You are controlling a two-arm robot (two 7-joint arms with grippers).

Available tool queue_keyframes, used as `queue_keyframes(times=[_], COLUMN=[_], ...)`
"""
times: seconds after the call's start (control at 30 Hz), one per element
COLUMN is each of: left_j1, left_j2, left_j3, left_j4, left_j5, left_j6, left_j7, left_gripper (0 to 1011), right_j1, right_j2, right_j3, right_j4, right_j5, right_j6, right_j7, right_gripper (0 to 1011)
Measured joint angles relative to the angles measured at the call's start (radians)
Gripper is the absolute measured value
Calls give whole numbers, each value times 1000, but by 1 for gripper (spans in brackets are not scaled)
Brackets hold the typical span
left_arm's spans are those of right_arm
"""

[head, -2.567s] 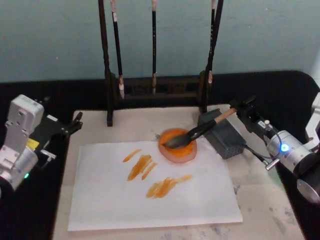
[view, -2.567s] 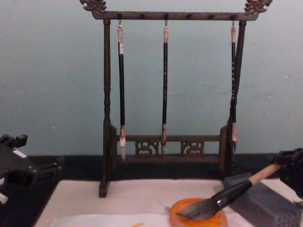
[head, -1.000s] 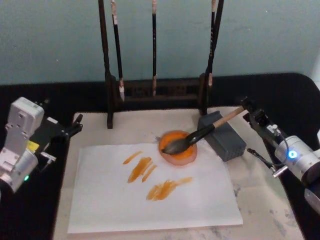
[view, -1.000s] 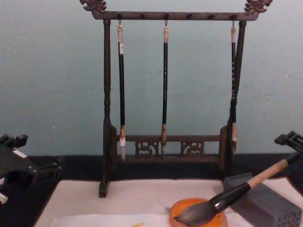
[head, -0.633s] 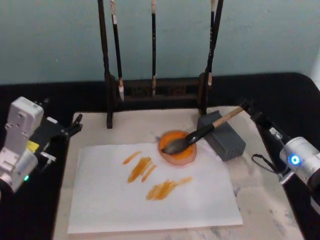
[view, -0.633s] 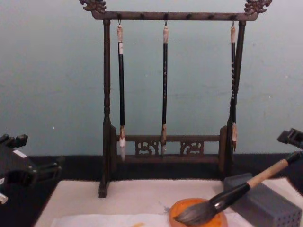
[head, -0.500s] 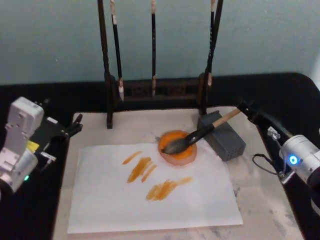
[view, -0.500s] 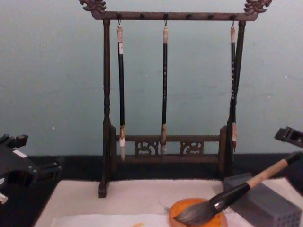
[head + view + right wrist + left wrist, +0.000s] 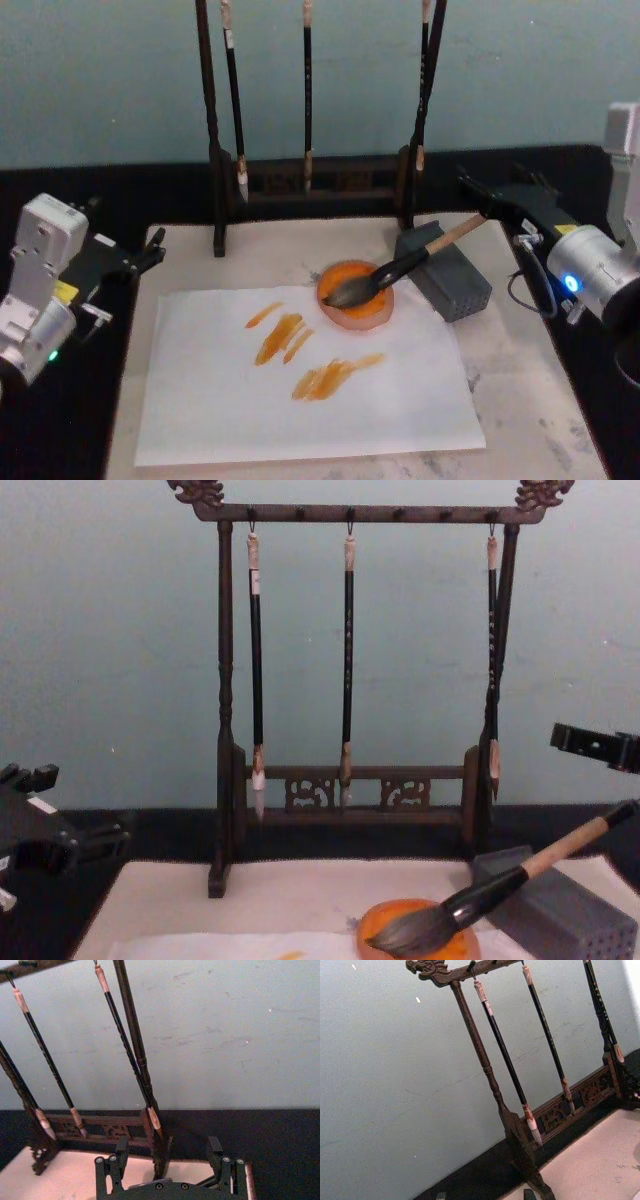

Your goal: Pick up the brush from the inkstone, write on the paper, then place the brush back to its original position.

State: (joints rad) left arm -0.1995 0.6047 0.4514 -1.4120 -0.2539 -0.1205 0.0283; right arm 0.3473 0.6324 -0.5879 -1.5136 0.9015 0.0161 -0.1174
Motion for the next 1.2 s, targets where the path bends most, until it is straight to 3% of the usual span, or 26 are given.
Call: queue_keyframes(times=[0.3, 1.2], left_j1=[0, 0], left_j2=[0, 0], left_j3=[0, 0], left_j4=[0, 0], left_j5=[0, 0], left_j6=[0, 0], left_j7=[0, 0], left_gripper=[1001, 1001], right_j1=[46, 46], right_j2=[-48, -53], right_j3=[-20, -18], right_j4=[69, 74], right_j5=[-75, -74], right_j6=[10, 9], right_j7=[-4, 0], right_gripper=[1000, 1000])
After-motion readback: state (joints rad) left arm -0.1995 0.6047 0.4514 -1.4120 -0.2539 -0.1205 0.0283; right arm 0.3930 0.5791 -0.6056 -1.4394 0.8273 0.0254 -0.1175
